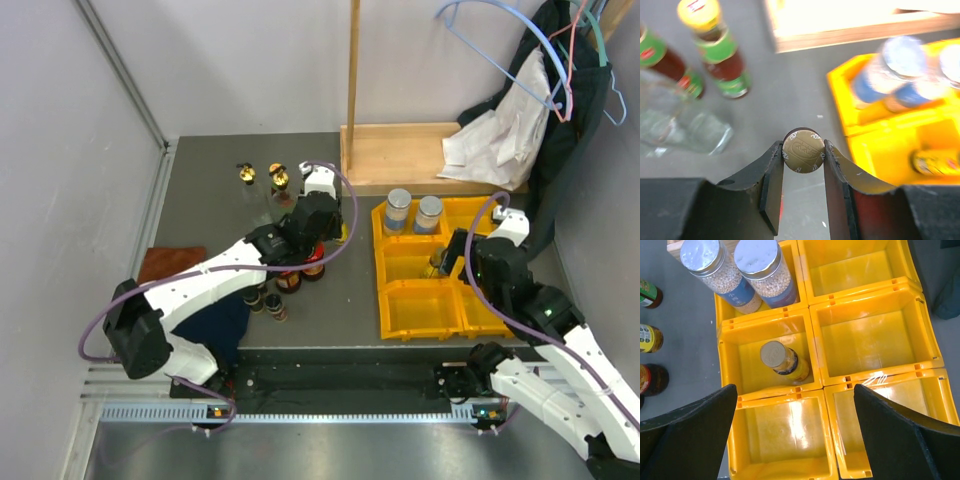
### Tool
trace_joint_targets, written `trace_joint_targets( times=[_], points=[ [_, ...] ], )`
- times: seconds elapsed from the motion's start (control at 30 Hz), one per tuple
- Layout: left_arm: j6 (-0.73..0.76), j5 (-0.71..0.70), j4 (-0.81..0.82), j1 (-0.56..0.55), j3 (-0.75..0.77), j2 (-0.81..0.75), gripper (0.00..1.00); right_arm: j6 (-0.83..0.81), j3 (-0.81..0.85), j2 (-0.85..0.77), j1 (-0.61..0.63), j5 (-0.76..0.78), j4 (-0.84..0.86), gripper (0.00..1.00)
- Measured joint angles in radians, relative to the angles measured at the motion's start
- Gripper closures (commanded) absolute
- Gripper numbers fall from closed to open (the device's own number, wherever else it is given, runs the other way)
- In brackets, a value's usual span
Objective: Organize the condiment bottles
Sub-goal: Pick up the bottle from the center of the board, then place the bottle in the storage box.
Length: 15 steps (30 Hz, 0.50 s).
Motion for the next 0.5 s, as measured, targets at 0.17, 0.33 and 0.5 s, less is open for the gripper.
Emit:
trace_joint_targets(
  times=[0.17,0.33,0.5],
  points=[
    [0.076,0.098,0.012,-0.052,0.028,-0.025,1.00,0.008,0.001,-0.008,0.000,0.006,-0.007,0.01],
    [0.159,0.230,0.020,-0.127,0.037,-0.025,1.00,0.017,0.003,-0.020,0.000,0.023,-0.024,0.01],
    [0.199,0.344,0.035,-0.173,0.037,-0.019,1.00,0.022,0.005,-0.039,0.000,0.045,-0.040,0.01]
  ],
)
